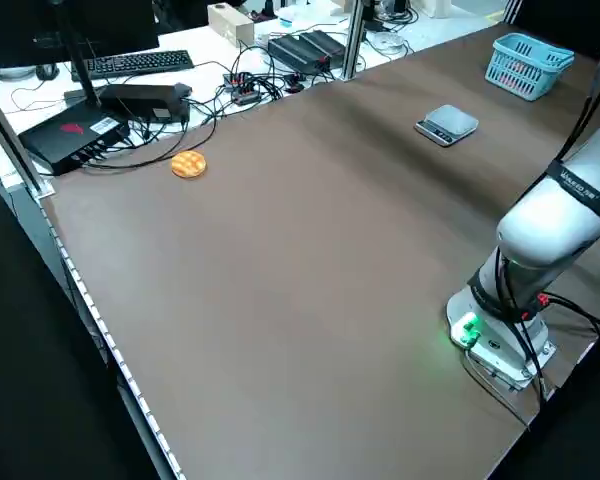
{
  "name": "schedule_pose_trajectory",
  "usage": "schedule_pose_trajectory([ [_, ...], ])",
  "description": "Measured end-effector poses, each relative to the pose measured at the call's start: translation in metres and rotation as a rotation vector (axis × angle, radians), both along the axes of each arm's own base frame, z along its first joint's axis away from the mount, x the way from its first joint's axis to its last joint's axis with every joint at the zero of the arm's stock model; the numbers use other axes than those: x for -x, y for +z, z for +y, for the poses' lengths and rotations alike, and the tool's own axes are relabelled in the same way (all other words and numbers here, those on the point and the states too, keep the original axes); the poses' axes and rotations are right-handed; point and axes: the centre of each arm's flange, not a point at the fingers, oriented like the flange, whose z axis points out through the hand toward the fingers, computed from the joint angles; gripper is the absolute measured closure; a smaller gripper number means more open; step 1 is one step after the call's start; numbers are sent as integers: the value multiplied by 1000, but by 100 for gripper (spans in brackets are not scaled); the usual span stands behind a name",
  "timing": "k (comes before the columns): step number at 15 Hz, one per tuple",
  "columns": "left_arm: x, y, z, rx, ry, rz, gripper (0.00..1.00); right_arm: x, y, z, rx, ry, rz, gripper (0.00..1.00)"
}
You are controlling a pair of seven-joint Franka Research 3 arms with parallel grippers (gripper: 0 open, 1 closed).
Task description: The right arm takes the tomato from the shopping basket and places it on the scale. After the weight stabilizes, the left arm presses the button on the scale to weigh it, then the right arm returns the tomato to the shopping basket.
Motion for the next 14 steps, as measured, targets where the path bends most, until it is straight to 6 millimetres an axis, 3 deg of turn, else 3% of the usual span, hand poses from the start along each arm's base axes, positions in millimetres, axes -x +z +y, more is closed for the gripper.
schedule_pose_trajectory([
  [14,0,-1,2,0,6,3,0,2,-3,5,-14,12,28,2],
])
